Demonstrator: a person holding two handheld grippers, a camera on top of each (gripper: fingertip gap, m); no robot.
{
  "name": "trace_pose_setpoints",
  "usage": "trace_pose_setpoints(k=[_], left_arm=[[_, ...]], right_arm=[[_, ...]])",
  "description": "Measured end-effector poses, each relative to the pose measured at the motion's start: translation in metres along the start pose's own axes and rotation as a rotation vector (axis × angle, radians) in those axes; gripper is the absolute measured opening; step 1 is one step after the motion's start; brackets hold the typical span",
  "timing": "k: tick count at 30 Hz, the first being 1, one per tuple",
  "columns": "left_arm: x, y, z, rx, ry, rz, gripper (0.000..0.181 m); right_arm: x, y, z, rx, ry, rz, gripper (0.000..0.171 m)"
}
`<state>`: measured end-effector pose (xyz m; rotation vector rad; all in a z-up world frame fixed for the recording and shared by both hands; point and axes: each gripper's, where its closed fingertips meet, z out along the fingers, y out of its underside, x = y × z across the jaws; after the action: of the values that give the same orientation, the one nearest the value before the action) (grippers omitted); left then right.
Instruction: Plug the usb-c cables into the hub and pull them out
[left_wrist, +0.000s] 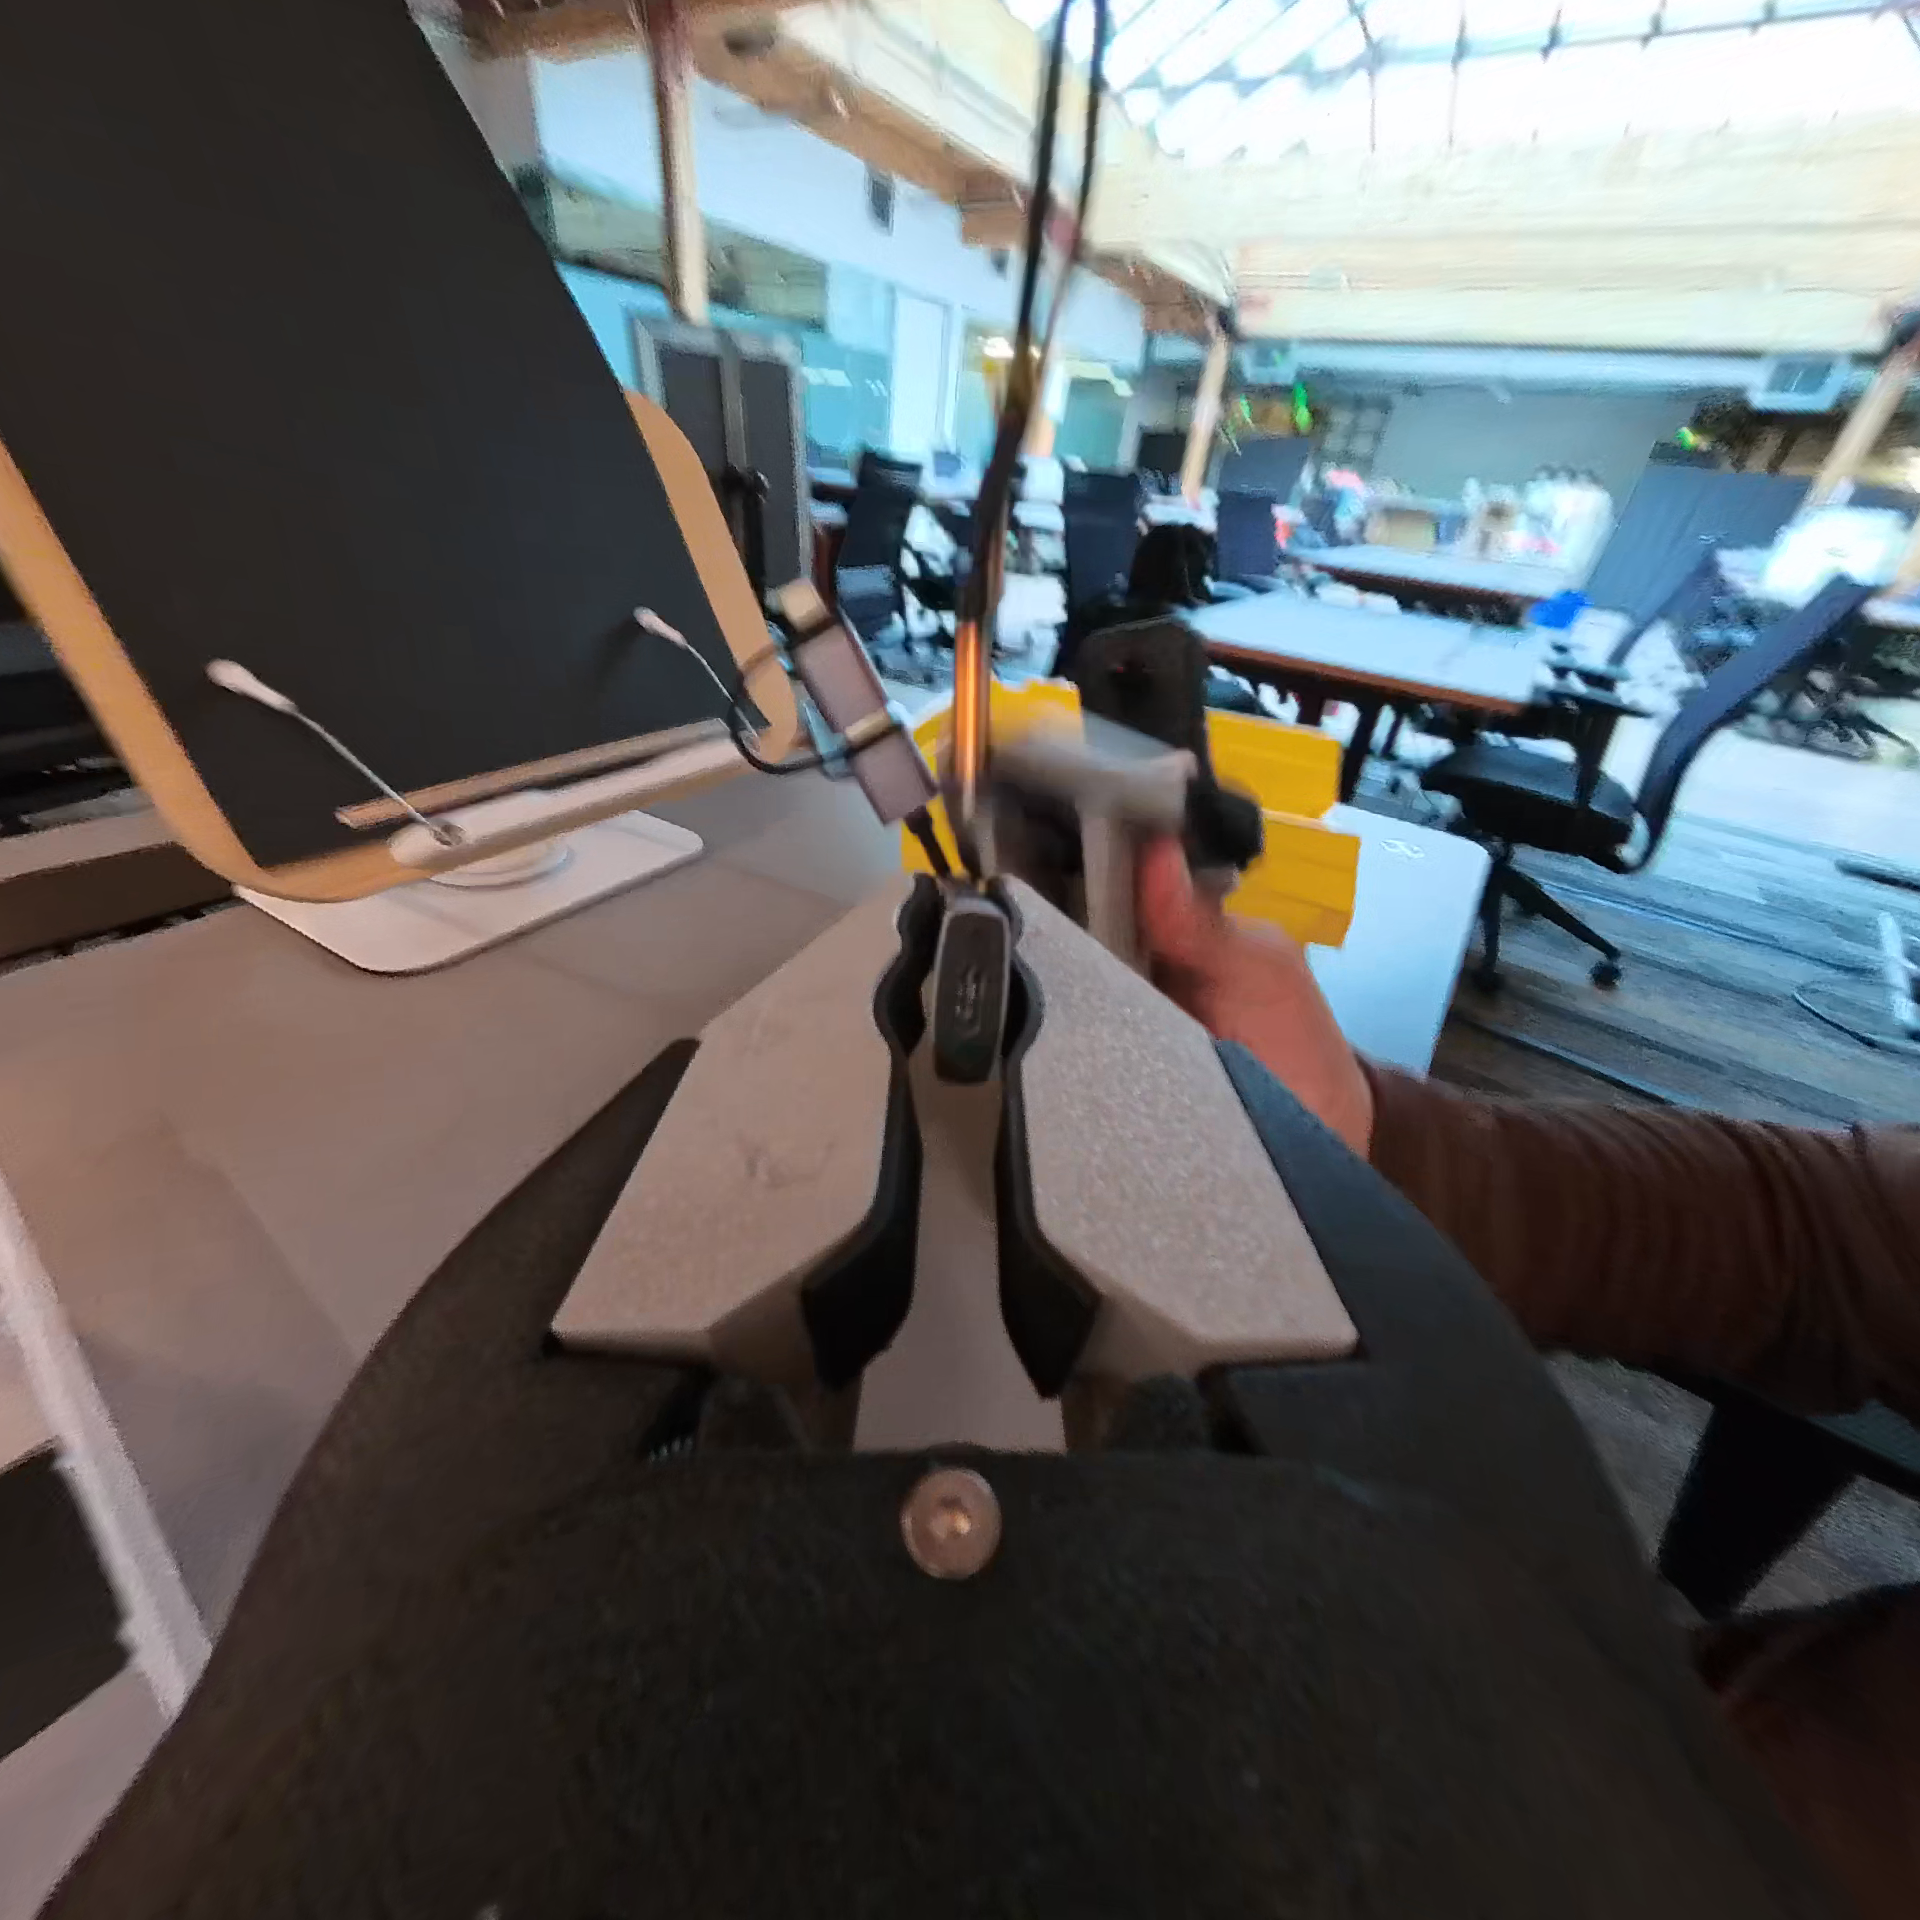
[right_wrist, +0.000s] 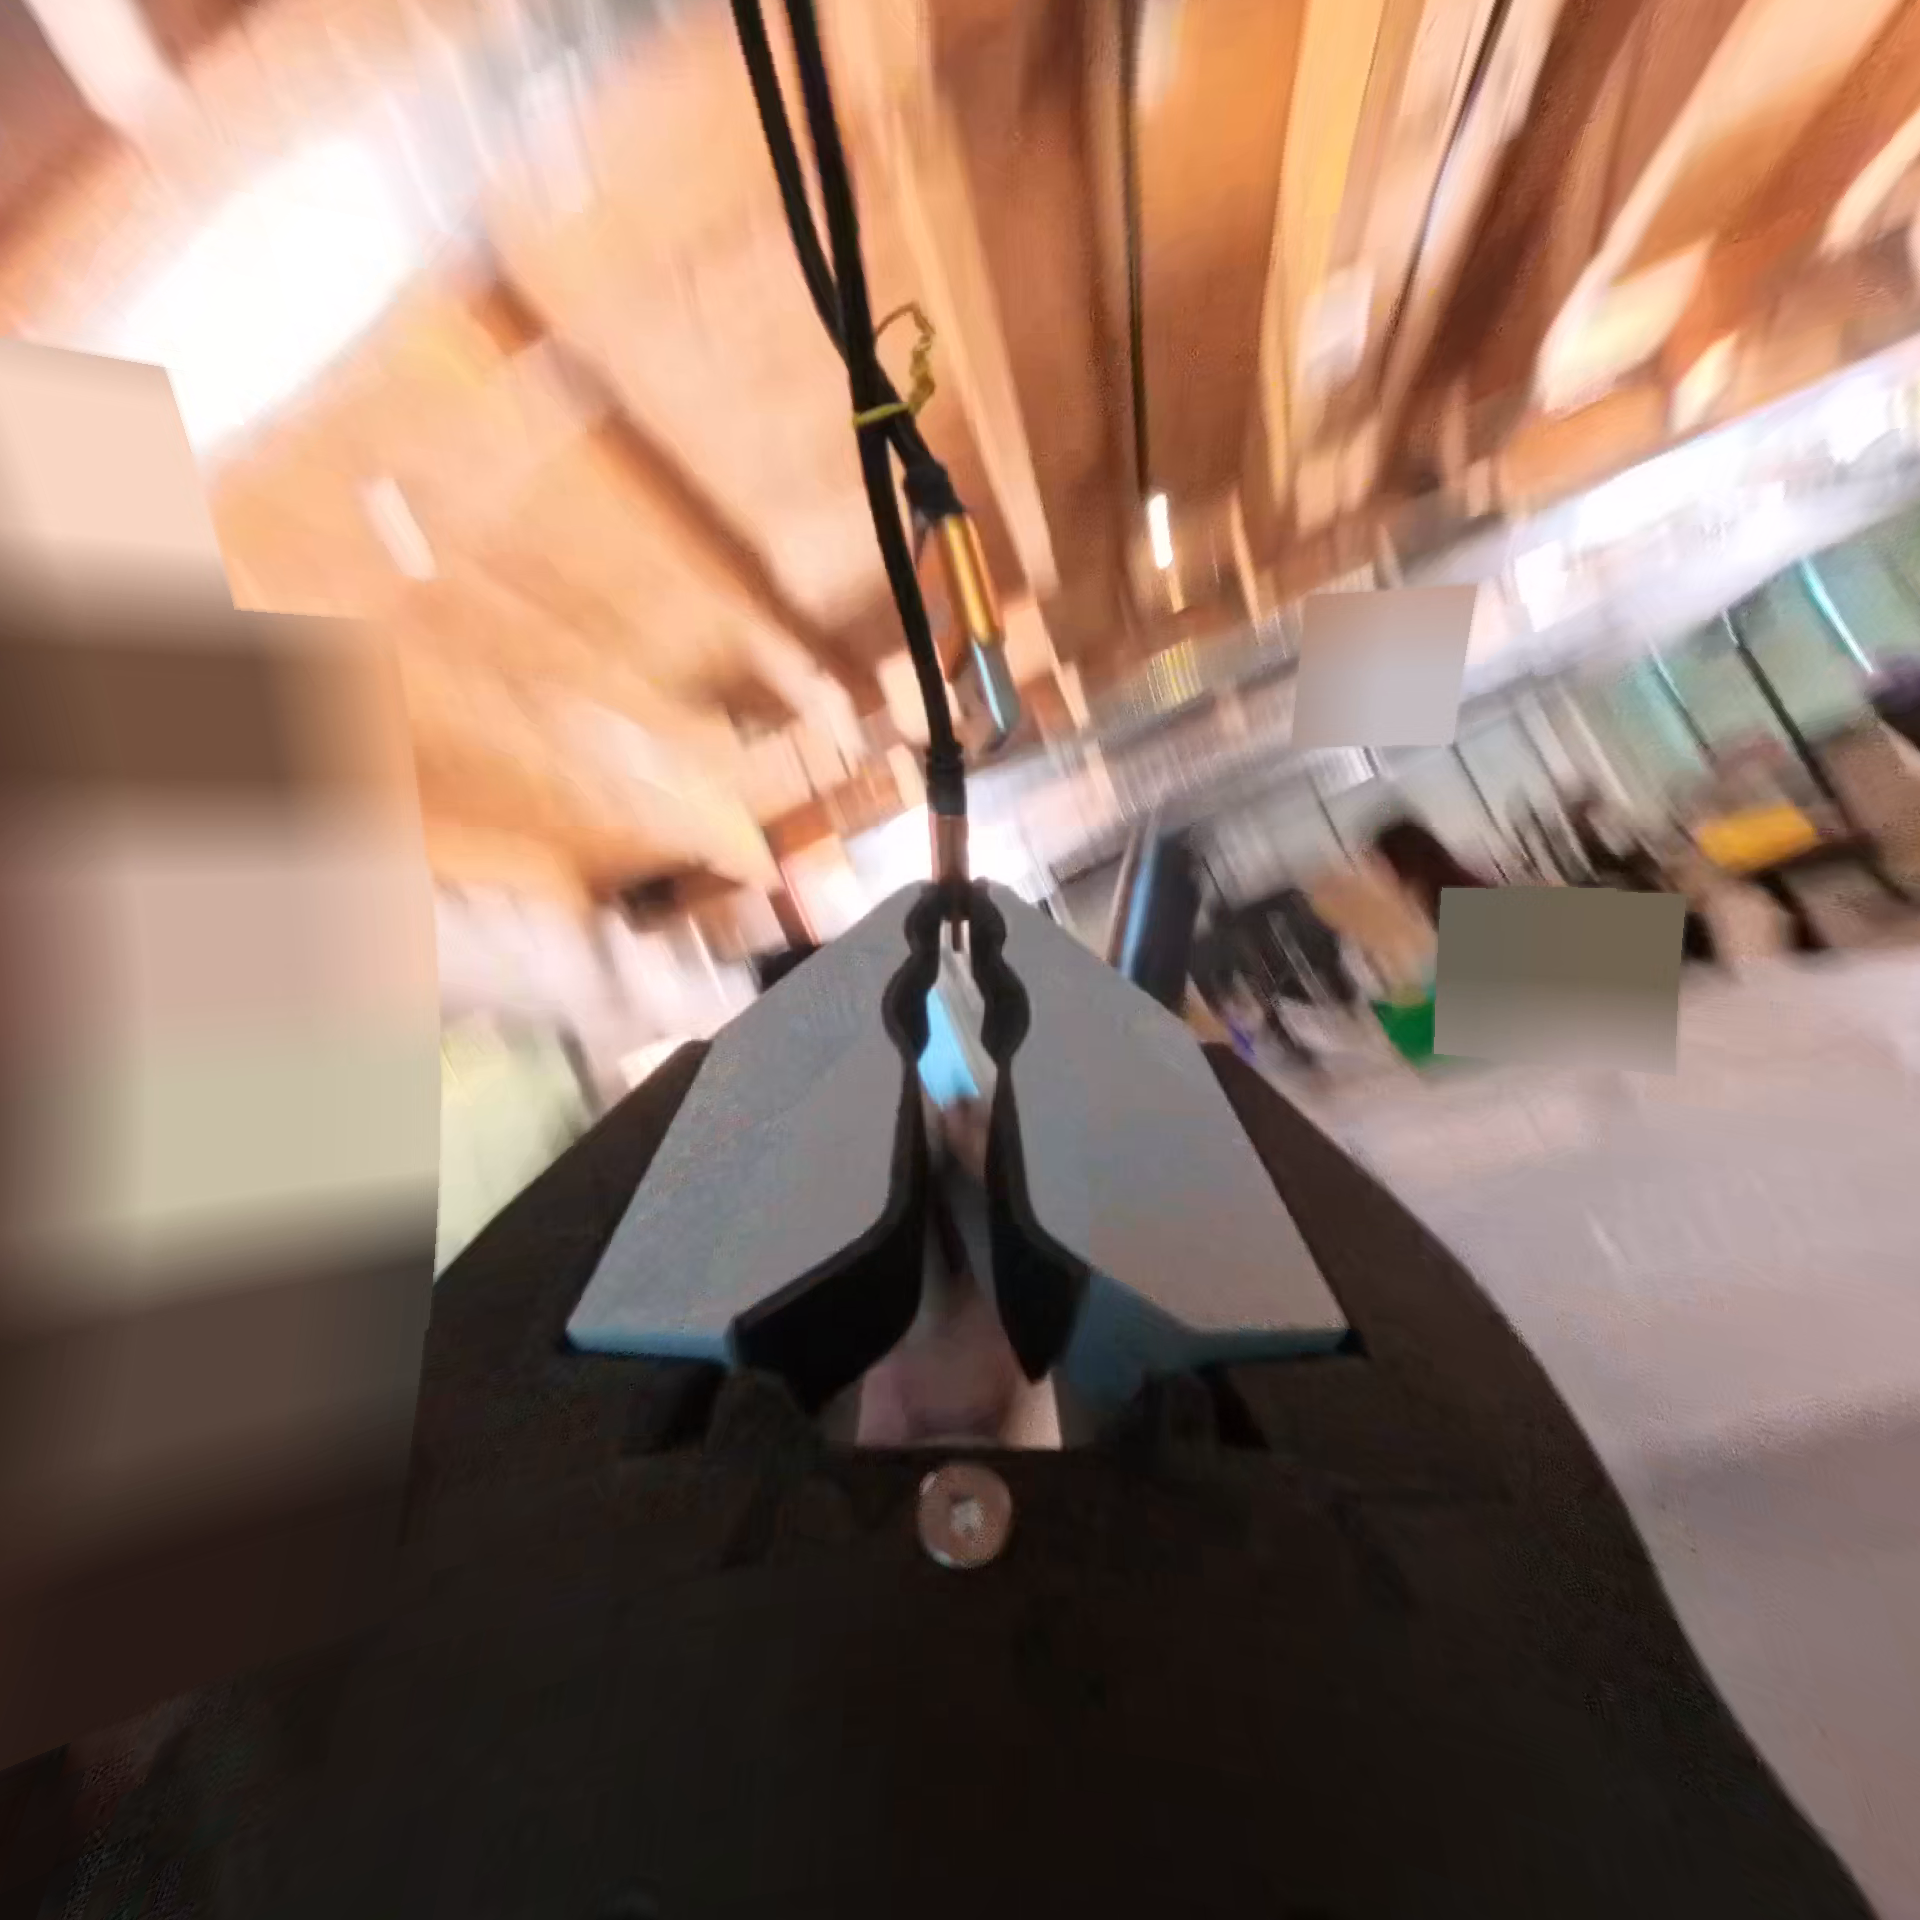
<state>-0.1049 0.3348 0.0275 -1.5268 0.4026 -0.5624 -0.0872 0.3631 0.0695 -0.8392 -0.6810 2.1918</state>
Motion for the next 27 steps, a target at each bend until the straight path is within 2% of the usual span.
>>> trace_pose_setpoints(k=[2,3,5,7,11,14,18,22,25,27], left_arm=[[0.01,0.019,0.004,-0.054,0.063,-0.05,0.007],[0.01,0.026,0.007,-0.064,0.062,-0.057,0.007],[0.014,0.025,0.013,-0.057,0.074,-0.045,0.007],[0.018,0.02,0.015,-0.069,0.078,-0.002,0.007],[0.022,0.017,0.013,-0.092,0.058,0.094,0.007],[0.024,0.013,0.007,-0.095,0.056,0.127,0.007],[0.028,0.001,0.006,-0.056,0.072,0.133,0.006],[0.035,-0.008,0.017,-0.022,0.129,0.106,0.006],[0.046,-0.01,0.03,-0.028,0.185,0.13,0.006],[0.053,-0.009,0.04,-0.027,0.2,0.168,0.006]], right_arm=[[-0.007,-0.047,-0.014,0.14,-0.085,0.055,0.001],[-0.01,-0.052,-0.015,0.074,-0.062,-0.039,0.002],[-0.015,-0.033,-0.009,-0.159,0.044,-0.283,0.001],[-0.029,-0.013,0.0,-0.326,0.053,-0.379,0.002],[-0.047,-0.02,0.0,-0.434,0.148,-0.524,0.002],[-0.052,-0.045,-0.022,-0.513,0.293,-0.617,0.002],[-0.067,-0.102,-0.076,-0.536,0.563,-0.75,0.002],[-0.08,-0.153,-0.158,-0.565,0.926,-0.856,0.002],[-0.084,-0.175,-0.231,-0.631,1.217,-0.833,0.002],[-0.081,-0.176,-0.281,-0.696,1.39,-0.727,0.002]])
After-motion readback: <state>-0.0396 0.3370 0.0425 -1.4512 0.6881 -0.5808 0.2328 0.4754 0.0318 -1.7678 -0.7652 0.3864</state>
